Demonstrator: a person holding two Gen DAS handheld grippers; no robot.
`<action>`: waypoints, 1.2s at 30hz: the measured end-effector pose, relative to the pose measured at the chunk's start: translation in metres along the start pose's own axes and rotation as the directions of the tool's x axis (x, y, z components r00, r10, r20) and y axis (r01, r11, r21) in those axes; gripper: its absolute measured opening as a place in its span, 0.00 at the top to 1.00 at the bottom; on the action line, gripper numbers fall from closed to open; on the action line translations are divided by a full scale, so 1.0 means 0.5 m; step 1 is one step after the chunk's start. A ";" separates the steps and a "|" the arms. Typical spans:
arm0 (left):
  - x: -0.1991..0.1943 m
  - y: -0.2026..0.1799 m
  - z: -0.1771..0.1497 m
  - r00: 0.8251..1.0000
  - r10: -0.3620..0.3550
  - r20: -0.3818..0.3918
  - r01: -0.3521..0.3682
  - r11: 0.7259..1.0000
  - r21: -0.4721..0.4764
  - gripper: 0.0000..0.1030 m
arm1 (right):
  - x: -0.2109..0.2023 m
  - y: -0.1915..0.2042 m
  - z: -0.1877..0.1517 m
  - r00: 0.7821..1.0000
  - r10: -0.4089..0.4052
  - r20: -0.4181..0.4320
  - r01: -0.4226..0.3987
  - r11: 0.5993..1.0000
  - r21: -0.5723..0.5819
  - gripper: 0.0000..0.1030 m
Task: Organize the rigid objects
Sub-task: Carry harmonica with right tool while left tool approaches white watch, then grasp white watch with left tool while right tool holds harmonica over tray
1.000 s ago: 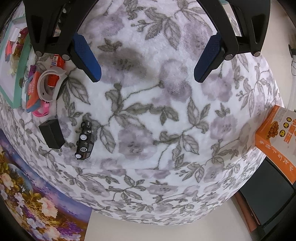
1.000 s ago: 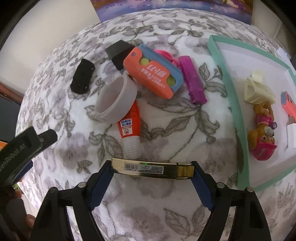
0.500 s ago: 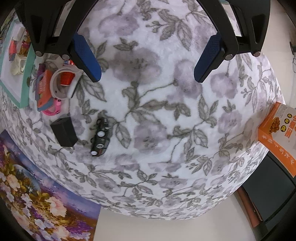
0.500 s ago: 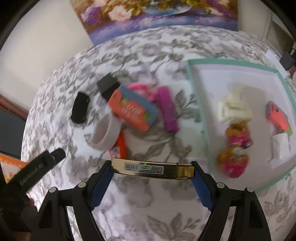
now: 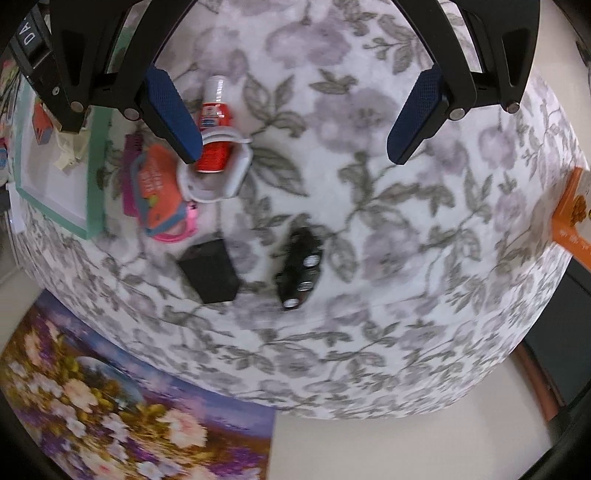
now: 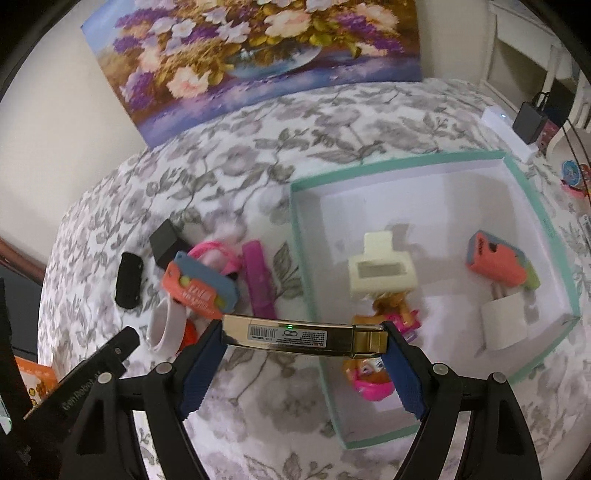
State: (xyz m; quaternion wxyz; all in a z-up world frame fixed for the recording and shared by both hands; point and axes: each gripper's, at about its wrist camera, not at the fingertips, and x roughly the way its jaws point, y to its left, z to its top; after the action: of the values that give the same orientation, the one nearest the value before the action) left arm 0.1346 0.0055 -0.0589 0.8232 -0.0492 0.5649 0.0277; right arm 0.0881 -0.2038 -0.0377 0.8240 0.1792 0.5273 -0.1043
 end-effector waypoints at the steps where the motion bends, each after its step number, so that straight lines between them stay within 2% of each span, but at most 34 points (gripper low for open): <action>1: 0.002 -0.007 0.001 1.000 -0.007 0.000 0.007 1.000 0.008 0.03 | -0.001 -0.002 0.003 1.000 -0.002 0.004 0.002 1.000 0.000 0.18; 8: 0.018 -0.047 0.006 0.999 -0.032 -0.002 0.032 0.999 0.042 0.04 | 0.000 -0.018 0.024 1.000 -0.011 0.014 0.011 1.000 0.004 0.18; 10: 0.023 -0.056 0.008 0.999 -0.038 -0.004 0.038 0.998 0.049 0.07 | 0.002 -0.022 0.030 1.000 -0.013 0.014 0.013 1.000 0.007 0.18; 11: 0.025 -0.060 0.010 0.999 -0.041 -0.004 0.041 0.998 0.053 0.12 | 0.003 -0.024 0.033 1.000 -0.014 0.015 0.014 1.000 0.008 0.18; 16: 0.044 -0.073 0.012 0.999 -0.047 -0.018 0.048 0.997 0.060 0.16 | 0.006 -0.030 0.044 1.000 -0.012 0.015 0.012 1.000 0.008 0.18; 22: 0.064 -0.086 0.009 0.997 -0.055 -0.047 0.058 0.996 0.068 0.31 | 0.015 -0.035 0.049 1.000 -0.011 0.007 0.011 1.000 0.012 0.18; 24: 0.068 -0.088 0.010 0.996 -0.073 -0.055 0.077 0.995 0.068 0.46 | 0.017 -0.036 0.050 1.000 -0.010 0.005 0.010 1.000 0.012 0.18; 31: 0.052 -0.082 0.012 0.997 -0.073 -0.035 0.075 0.995 0.068 0.47 | 0.021 -0.044 0.053 1.000 -0.006 0.000 0.006 1.000 0.021 0.18; 36: 0.016 -0.076 0.024 0.997 -0.075 0.011 0.074 0.995 0.060 0.47 | 0.015 -0.051 0.056 1.000 -0.006 0.006 0.006 1.000 0.027 0.18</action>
State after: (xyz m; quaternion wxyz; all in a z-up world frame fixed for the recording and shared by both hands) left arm 0.1526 -0.0310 -0.0602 0.8284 -0.0456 0.5579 -0.0196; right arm 0.1053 -0.2386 -0.0386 0.8227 0.1884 0.5239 -0.1146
